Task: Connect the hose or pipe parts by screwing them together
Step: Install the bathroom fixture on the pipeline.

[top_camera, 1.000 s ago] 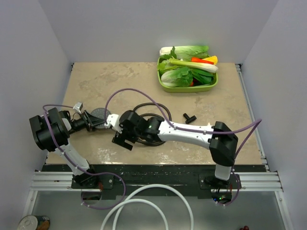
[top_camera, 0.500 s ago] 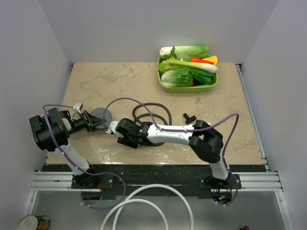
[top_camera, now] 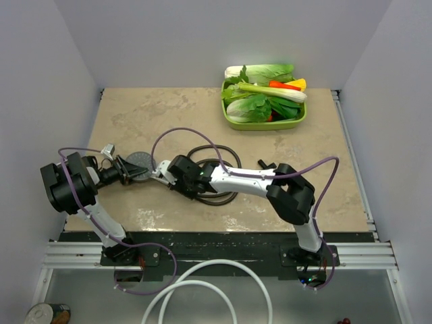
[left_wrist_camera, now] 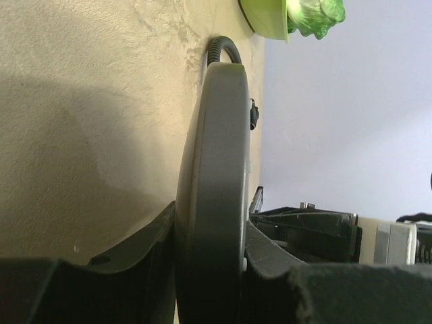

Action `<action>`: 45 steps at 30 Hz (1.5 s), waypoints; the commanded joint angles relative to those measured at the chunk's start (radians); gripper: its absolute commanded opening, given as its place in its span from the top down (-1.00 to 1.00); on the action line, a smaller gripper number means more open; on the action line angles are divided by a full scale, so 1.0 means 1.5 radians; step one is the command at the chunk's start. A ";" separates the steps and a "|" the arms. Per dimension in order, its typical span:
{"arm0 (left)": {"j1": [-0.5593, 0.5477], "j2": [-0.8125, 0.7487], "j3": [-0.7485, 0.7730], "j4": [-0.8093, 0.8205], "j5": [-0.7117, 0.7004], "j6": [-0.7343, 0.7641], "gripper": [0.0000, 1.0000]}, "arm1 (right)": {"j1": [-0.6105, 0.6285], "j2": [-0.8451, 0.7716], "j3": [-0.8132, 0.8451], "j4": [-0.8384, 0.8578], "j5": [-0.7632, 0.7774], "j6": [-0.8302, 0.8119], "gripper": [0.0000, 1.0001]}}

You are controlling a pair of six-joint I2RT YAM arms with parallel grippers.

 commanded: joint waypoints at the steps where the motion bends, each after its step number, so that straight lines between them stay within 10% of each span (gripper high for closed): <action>1: 0.000 -0.028 0.000 0.003 0.055 0.006 1.00 | -0.061 0.002 0.045 0.031 -0.187 0.055 0.81; 12: -0.001 -0.031 0.000 0.001 0.056 0.009 1.00 | -0.216 0.030 -0.069 0.379 -0.747 0.375 0.69; 23: -0.002 -0.034 0.000 0.000 0.058 0.010 1.00 | -0.266 0.076 -0.194 0.852 -0.779 0.723 0.42; 28: 0.000 -0.035 0.000 0.000 0.059 0.009 1.00 | -0.271 0.030 -0.140 0.595 -0.745 0.560 -0.03; 35: 0.000 -0.035 0.000 0.000 0.055 0.010 1.00 | -0.236 -0.048 0.023 0.059 -0.342 0.143 -0.97; 45: 0.001 -0.037 0.001 0.001 0.053 0.011 1.00 | -0.021 -0.143 -0.014 0.006 0.024 -0.042 -0.93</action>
